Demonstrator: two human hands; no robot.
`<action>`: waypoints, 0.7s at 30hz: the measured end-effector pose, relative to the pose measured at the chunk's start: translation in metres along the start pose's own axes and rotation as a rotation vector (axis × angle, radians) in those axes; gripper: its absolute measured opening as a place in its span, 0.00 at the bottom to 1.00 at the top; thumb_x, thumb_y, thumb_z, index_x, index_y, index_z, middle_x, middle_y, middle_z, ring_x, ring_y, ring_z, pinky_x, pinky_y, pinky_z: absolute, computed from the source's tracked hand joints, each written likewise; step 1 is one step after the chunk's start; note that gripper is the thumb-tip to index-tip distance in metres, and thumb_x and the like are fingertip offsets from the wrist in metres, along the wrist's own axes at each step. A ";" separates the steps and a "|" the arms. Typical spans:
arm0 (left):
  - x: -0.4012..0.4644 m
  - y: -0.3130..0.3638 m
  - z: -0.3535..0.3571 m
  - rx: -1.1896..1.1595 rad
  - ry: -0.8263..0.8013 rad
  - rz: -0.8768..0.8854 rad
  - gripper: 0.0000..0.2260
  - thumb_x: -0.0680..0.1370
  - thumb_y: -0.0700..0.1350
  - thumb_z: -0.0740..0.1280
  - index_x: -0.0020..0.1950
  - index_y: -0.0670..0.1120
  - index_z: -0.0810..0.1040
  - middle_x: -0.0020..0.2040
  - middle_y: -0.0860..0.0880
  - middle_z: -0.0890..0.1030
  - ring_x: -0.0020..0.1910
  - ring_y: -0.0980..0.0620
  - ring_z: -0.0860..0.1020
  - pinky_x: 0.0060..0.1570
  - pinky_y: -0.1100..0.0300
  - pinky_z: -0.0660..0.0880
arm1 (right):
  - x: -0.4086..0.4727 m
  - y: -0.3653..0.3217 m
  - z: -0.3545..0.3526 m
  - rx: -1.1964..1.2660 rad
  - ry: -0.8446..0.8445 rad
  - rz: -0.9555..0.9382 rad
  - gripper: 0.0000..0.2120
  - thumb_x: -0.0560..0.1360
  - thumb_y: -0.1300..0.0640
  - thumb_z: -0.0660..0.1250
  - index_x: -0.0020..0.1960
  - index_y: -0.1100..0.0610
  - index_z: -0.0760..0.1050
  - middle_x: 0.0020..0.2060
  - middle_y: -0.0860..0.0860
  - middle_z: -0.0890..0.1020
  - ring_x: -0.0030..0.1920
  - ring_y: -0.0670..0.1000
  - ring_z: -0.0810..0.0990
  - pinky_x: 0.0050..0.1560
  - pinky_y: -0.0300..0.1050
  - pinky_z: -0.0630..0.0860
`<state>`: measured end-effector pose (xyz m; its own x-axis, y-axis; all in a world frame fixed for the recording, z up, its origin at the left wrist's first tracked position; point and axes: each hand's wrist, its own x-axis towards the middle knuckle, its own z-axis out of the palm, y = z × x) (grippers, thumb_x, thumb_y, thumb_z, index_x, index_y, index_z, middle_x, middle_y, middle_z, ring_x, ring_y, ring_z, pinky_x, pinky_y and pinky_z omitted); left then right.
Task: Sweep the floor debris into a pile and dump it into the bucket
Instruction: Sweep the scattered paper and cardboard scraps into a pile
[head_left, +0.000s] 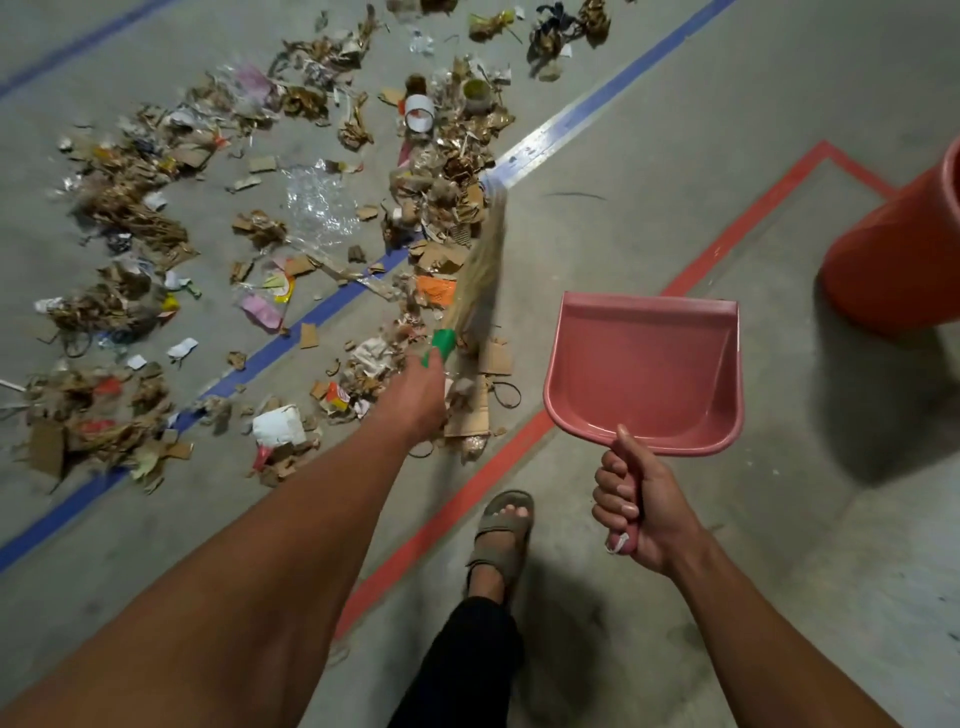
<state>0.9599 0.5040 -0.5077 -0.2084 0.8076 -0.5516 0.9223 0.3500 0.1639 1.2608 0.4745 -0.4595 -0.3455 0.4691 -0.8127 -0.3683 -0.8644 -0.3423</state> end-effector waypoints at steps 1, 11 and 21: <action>-0.012 -0.002 0.006 0.007 -0.010 0.035 0.33 0.82 0.37 0.62 0.83 0.45 0.50 0.74 0.36 0.65 0.62 0.35 0.76 0.59 0.41 0.78 | -0.004 0.004 0.006 0.004 0.003 0.002 0.22 0.80 0.42 0.66 0.35 0.53 0.65 0.22 0.47 0.59 0.18 0.44 0.57 0.18 0.36 0.56; 0.001 -0.029 0.065 0.146 -0.164 0.170 0.28 0.83 0.40 0.59 0.82 0.47 0.56 0.66 0.37 0.70 0.61 0.34 0.76 0.57 0.41 0.77 | 0.019 0.023 0.037 -0.010 0.024 -0.032 0.22 0.82 0.42 0.64 0.34 0.53 0.65 0.22 0.47 0.59 0.18 0.44 0.57 0.17 0.36 0.56; 0.146 -0.130 -0.005 0.032 0.033 -0.072 0.21 0.83 0.43 0.62 0.76 0.44 0.66 0.62 0.36 0.74 0.60 0.36 0.76 0.50 0.45 0.73 | 0.100 0.092 0.069 0.071 0.029 -0.019 0.22 0.81 0.42 0.64 0.34 0.53 0.65 0.21 0.47 0.61 0.17 0.43 0.58 0.17 0.34 0.57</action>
<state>0.8078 0.5789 -0.6051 -0.2843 0.7965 -0.5336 0.9145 0.3924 0.0985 1.1325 0.4542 -0.5393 -0.3134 0.4787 -0.8202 -0.4352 -0.8400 -0.3240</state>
